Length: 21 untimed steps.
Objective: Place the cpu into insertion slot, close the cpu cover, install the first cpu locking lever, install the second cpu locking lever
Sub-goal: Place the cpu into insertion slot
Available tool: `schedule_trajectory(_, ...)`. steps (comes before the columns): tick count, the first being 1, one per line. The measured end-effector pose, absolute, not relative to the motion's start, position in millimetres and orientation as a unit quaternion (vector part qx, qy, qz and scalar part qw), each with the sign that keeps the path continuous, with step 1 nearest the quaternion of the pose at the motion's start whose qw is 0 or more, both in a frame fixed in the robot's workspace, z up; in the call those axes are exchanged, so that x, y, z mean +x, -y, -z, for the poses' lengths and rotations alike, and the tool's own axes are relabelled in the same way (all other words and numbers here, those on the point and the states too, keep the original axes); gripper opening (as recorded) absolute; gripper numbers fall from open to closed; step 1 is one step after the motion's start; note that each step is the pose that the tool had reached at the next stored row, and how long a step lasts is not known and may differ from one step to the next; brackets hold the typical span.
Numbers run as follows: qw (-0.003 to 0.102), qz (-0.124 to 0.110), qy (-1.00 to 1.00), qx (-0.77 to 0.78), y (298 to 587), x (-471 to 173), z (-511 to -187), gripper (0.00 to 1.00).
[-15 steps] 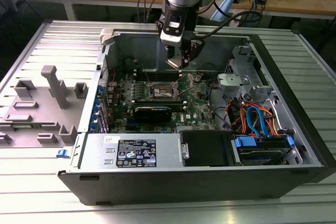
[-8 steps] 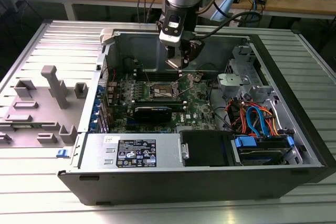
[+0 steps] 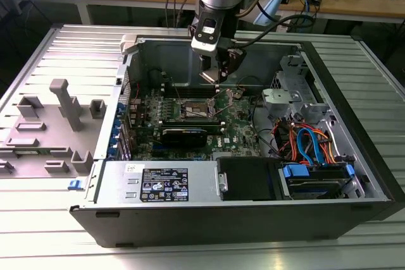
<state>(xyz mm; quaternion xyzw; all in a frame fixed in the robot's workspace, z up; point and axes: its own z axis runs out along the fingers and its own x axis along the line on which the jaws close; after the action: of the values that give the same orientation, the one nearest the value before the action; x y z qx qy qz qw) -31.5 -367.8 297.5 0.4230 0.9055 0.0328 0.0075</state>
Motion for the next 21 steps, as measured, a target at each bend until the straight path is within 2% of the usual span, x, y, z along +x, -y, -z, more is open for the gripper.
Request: schedule_trajectory(21,0.007,-0.032,-0.887,0.461,368.0,-35.7,-290.1,0.54)
